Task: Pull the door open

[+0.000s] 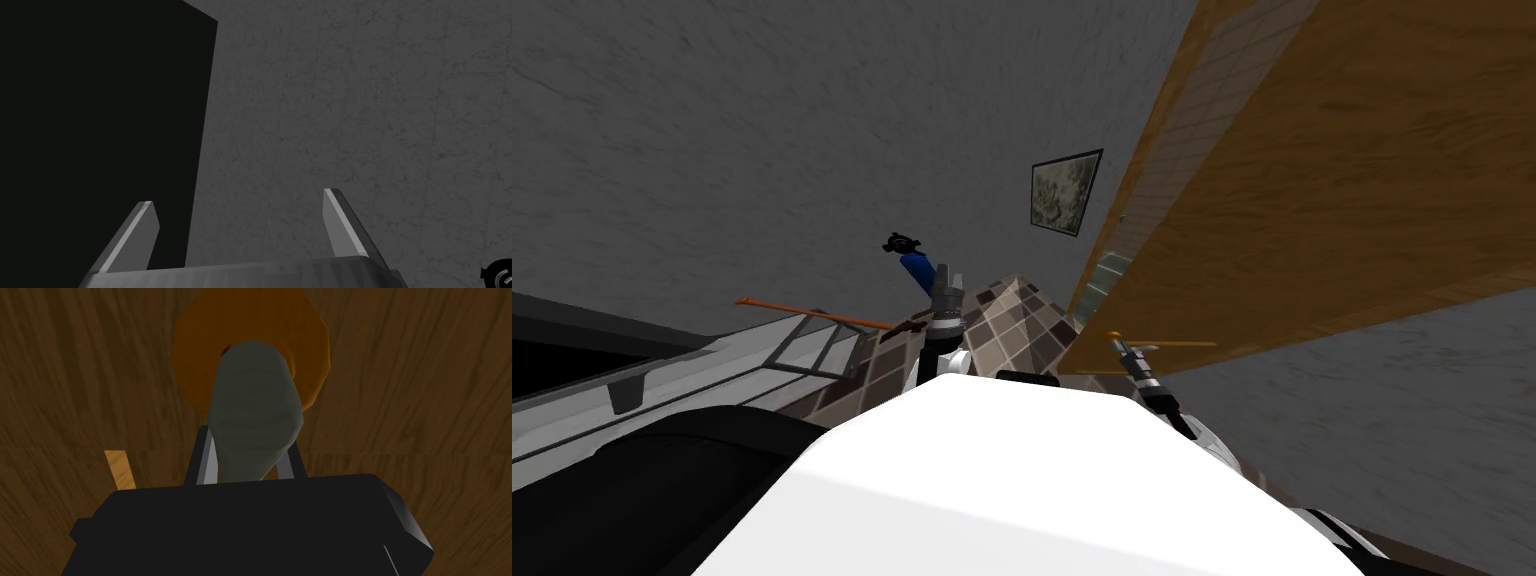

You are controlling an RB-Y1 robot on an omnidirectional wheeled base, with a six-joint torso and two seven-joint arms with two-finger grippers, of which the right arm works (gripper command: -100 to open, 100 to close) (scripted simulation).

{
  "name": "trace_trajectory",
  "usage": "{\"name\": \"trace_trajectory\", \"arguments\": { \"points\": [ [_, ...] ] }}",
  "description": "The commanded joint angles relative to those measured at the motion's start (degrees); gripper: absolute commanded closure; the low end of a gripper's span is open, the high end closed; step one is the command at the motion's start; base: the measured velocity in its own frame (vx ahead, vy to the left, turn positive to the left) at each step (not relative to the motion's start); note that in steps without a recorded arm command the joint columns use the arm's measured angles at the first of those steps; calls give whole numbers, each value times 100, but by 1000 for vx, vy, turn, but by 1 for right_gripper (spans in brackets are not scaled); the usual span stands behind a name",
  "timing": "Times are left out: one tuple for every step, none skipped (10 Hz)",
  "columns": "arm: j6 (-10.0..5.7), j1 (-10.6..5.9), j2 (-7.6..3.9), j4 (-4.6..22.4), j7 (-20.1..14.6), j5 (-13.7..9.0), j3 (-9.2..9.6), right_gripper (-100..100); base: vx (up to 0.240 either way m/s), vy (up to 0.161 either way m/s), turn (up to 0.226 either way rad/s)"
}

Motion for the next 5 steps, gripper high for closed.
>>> {"name": "trace_trajectory", "arguments": {
  "points": [
    [-112, 33, -31, 60, -13, 1, 14, 100, -226, -83, 170],
    [-159, 44, -49, 84, -25, 0, 22, 100, -203, -92, 159],
    [-203, 54, -66, 106, -36, -2, 29, 100, -208, -82, 160],
    [-242, 63, -81, 126, -46, -3, 36, 100, -224, -94, 154],
    [-273, 70, -93, 142, -54, -3, 41, 100, -204, -80, 120]
  ]
}}
